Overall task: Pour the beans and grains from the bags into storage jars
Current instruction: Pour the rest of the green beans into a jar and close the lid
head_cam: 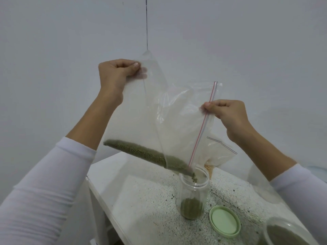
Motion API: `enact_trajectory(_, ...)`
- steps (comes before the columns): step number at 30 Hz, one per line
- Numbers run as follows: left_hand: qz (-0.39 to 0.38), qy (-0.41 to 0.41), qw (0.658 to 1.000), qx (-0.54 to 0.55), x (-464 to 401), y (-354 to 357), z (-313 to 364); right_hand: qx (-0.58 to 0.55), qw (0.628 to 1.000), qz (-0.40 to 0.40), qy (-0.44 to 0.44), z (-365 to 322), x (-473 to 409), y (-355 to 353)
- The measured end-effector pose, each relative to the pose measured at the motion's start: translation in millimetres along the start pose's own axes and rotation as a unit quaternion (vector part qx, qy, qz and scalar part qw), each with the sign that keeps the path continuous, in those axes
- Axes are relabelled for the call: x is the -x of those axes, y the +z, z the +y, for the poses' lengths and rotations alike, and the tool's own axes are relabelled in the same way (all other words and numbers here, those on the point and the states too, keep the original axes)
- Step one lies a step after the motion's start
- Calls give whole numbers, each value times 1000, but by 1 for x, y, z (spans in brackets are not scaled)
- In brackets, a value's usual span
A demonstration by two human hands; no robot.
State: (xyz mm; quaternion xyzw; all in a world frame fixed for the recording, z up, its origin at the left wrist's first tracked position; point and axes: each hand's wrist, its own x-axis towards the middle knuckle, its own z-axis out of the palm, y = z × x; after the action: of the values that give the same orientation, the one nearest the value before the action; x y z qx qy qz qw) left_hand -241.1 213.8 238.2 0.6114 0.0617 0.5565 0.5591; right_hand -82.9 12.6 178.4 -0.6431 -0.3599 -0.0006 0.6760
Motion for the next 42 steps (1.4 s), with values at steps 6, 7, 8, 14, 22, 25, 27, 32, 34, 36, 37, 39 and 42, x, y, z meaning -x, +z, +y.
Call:
enact_trajectory(6, 0, -5, 1000, -11, 0, 0, 0, 4, 1000, -9, 5, -1, -3, 1)
enact_trajectory(7, 7, -5, 1000, -3, 0, -1, -1, 3, 1000, -4, 6, 0, -4, 1)
enact_trajectory(8, 15, -4, 1000, 10, 0, -2, -1, 0, 1000, 5, 3, -1, -4, 1)
enact_trajectory(14, 7, -4, 1000, -4, 1, -5, -4, 3, 1000, -7, 8, 0, -5, 2)
enact_trajectory(22, 19, 6, 1000, 2, 2, -7, -5, -4, 1000, 1, 0, -1, -3, 3)
enact_trajectory(25, 13, -4, 1000, -4, 2, -8, -7, -1, 1000, -5, -3, 1, -4, 4)
enact_trajectory(27, 7, -10, 1000, -11, 3, -6, -8, 5, 1000, -18, 5, 4, -3, 5)
enact_trajectory(32, 19, -7, 1000, -4, 2, -4, -6, -10, 1000, 10, -3, 3, -7, 0)
enact_trajectory(34, 8, -10, 1000, -15, 4, -4, -8, 4, 1000, -10, 5, 8, -5, 4)
enact_trajectory(36, 10, -6, 1000, -10, 3, -4, -10, 7, 1000, -4, 7, 10, -5, 5)
enact_trajectory(37, 14, -6, 1000, -5, 3, -4, -11, 3, 1000, 7, 6, 10, -6, 4)
enact_trajectory(39, 19, -8, 1000, -1, 1, -4, -11, -6, 1000, 16, 2, 9, -7, 2)
enact_trajectory(42, 7, -6, 1000, -9, 2, -3, -12, 3, 1000, -8, 2, 9, -5, 4)
